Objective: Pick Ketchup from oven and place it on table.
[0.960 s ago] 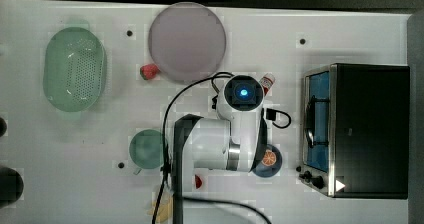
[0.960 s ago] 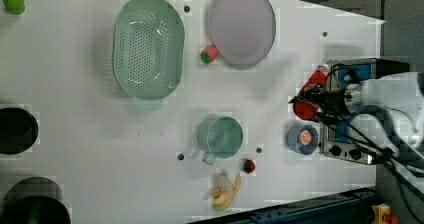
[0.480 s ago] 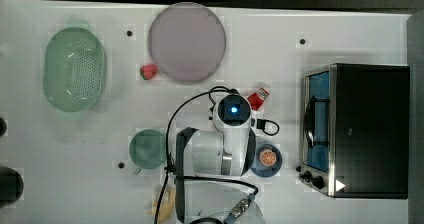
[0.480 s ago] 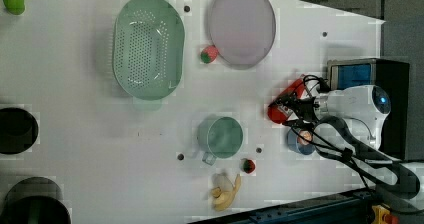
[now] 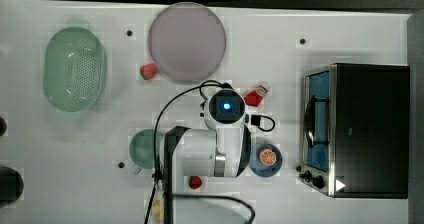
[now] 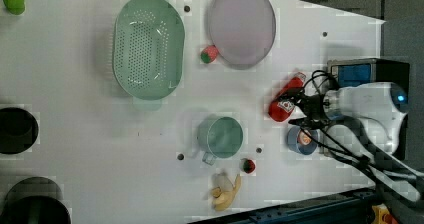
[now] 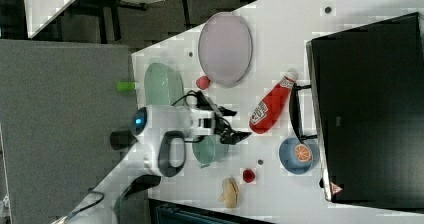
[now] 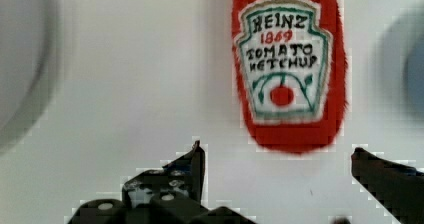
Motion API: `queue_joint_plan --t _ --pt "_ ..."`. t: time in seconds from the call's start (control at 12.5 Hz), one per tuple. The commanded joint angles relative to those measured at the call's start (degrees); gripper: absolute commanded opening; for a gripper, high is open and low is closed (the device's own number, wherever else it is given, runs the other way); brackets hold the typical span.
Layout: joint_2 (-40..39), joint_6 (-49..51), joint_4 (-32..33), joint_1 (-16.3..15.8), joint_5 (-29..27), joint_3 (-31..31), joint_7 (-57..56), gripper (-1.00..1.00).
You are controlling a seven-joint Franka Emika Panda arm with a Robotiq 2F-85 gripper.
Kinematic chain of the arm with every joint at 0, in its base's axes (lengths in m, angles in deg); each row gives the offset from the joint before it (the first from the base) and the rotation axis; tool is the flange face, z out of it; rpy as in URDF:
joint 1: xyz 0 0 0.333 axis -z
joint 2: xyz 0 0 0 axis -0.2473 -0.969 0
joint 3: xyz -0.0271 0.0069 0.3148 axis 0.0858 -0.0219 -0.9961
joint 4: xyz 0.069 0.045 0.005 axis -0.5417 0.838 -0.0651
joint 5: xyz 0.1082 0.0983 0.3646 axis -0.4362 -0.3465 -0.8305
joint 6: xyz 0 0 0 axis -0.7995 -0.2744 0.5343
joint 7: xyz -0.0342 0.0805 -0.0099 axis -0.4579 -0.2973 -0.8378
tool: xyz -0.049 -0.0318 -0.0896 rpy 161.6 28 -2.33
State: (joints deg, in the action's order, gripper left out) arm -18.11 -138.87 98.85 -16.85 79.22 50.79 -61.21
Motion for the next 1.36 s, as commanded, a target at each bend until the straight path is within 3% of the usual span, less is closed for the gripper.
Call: queue_joint_plan --t 0.08,0.4,0.8,1.36 --pt "11.08 7.34 -6.63 -0.47 0.3 1.15 0.38 1.0" --pt "18.83 26.27 -18.27 -0.51 0.3 0.9 0.38 1.0" --pt "20.16 39.87 -33.82 -0.58 0.34 0.57 0.29 1.0" --pt "19.66 44.23 -35.69 -0.57 0.33 0.63 0.3 1.0"
